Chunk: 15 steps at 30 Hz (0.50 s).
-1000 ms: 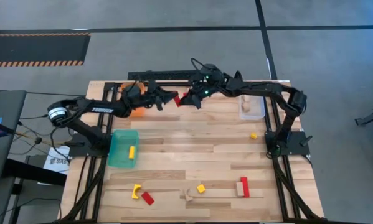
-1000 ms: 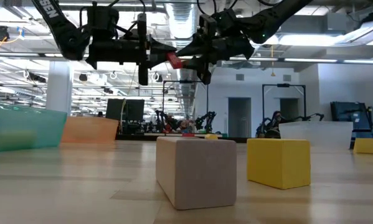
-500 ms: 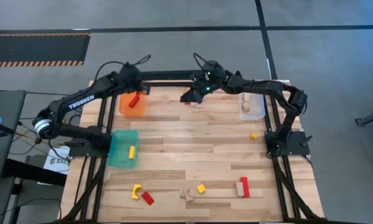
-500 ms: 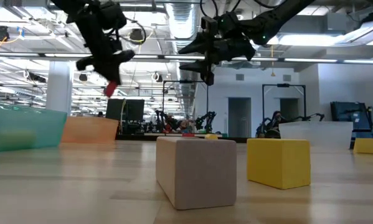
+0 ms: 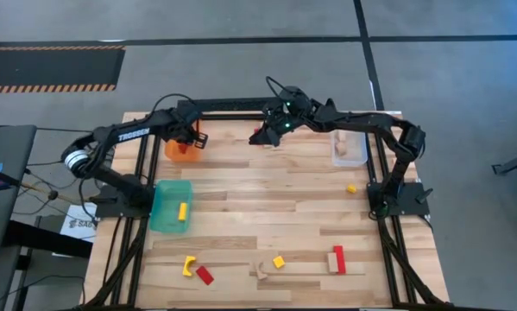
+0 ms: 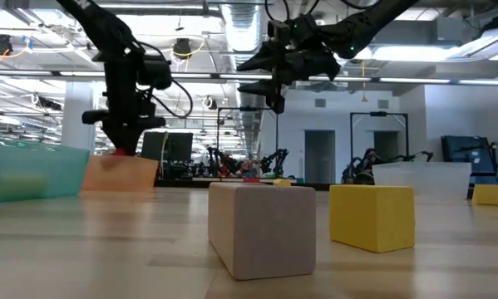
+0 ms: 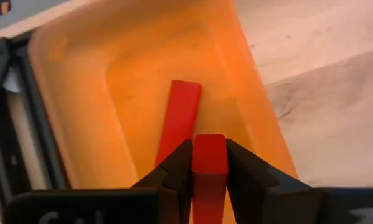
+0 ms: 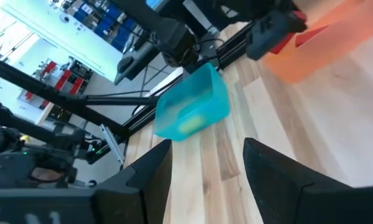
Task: Sort & place blocks by color
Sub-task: Put the red wooden block into the orange bin, then put the brown wooden block into the white bin
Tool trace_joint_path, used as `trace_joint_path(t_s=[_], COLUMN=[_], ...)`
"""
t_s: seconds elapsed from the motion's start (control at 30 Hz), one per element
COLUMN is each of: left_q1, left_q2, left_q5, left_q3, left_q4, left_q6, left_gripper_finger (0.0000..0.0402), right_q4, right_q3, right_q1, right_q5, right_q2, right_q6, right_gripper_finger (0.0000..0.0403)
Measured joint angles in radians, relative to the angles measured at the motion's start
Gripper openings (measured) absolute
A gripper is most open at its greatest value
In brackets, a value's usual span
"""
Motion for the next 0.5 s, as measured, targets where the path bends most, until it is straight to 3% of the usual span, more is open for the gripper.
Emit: trace_joint_path(t_s=[0.27,0.4,0.5], left_q1=[0.0,0.0,-0.011], left_q2=[0.043,0.0,-0.068], left_q5=[0.019,0.049,0.12], left_q3=[0.002,0.037,0.065], left_q4=[0.044,0.026,0.063], left_q6=[0.038,0.073,0.122], left_gripper_finger=[0.0138,0.0181,0.0206], right_q4=[-0.078,-0.166,-0.333], right_q3=[0.0,0.0,0.0], right_q1=[0.02,0.032,0.057], right_q5=[-0.005,-0.052,-0.068], right_q2=[0.0,-0.003,-0.038], right_q6=[0.0,0.019,-0.011], right_gripper_finger=[0.0206,0.0202,0.0198])
